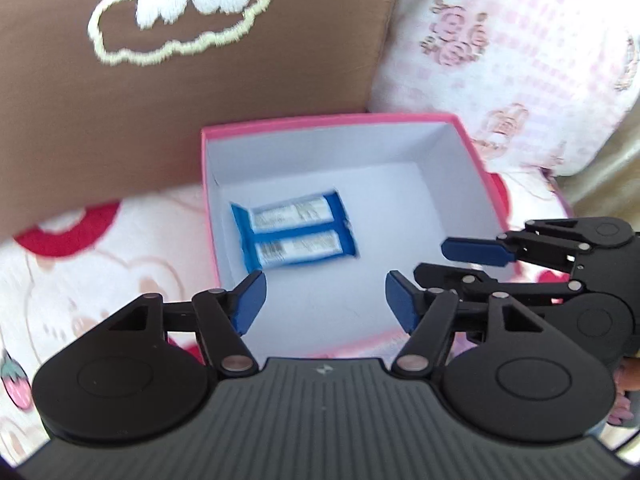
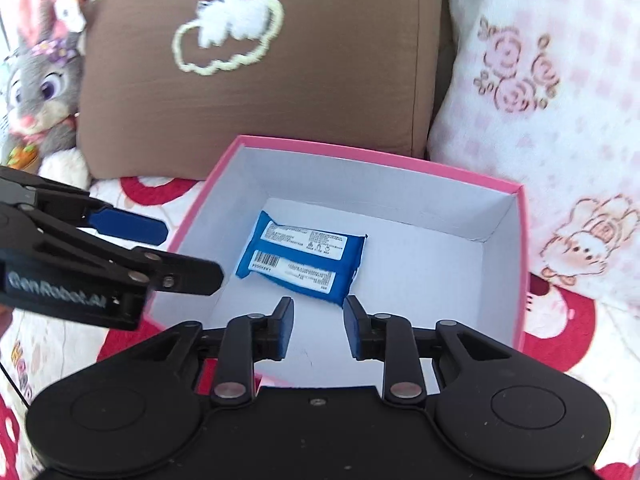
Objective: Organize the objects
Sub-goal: 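Lower the pack into the pink box and open the right gripper, then withdraw the right gripper and move it toward the green yarn ball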
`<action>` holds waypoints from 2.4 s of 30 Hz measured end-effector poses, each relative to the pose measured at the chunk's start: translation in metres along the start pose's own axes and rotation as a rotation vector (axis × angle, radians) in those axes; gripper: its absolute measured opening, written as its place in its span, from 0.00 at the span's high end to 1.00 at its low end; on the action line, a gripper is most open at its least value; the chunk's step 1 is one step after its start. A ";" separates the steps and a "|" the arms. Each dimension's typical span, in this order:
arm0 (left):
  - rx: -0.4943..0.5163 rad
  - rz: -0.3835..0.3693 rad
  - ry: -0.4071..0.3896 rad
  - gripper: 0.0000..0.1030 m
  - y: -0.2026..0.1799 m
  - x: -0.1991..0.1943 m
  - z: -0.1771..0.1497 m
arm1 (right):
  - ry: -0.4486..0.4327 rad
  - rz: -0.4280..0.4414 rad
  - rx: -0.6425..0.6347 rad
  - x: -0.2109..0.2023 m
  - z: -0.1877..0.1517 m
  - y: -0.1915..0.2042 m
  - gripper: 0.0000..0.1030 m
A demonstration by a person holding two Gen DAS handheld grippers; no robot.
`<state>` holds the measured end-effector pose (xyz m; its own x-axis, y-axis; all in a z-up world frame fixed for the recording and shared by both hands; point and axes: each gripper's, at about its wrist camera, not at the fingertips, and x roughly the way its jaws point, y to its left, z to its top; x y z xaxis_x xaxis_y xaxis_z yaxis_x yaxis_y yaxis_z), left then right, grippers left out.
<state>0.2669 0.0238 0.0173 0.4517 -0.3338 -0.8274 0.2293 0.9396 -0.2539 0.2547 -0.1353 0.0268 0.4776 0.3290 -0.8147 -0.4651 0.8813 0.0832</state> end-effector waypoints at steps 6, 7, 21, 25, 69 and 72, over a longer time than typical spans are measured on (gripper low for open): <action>0.017 0.008 0.004 0.37 -0.008 -0.023 -0.017 | -0.018 -0.020 -0.030 -0.029 -0.017 0.005 0.64; 0.014 0.006 0.005 0.37 -0.008 -0.027 -0.019 | -0.023 -0.028 -0.043 -0.034 -0.020 0.007 0.61; 0.042 0.014 0.079 0.31 -0.002 -0.073 -0.059 | -0.091 -0.041 -0.099 -0.092 -0.056 0.025 0.35; 0.064 0.019 0.074 0.30 -0.012 -0.088 -0.072 | -0.101 -0.050 -0.098 -0.109 -0.063 0.026 0.31; 0.182 -0.072 0.058 0.09 -0.080 -0.138 -0.166 | 0.002 -0.045 -0.143 -0.204 -0.163 0.087 0.09; 0.171 -0.082 0.063 0.08 -0.080 -0.140 -0.169 | -0.007 -0.030 -0.146 -0.205 -0.171 0.093 0.09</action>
<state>0.0398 0.0078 0.0685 0.3719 -0.3981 -0.8386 0.4084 0.8814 -0.2373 -0.0141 -0.1792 0.1032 0.4983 0.3058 -0.8113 -0.5534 0.8325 -0.0261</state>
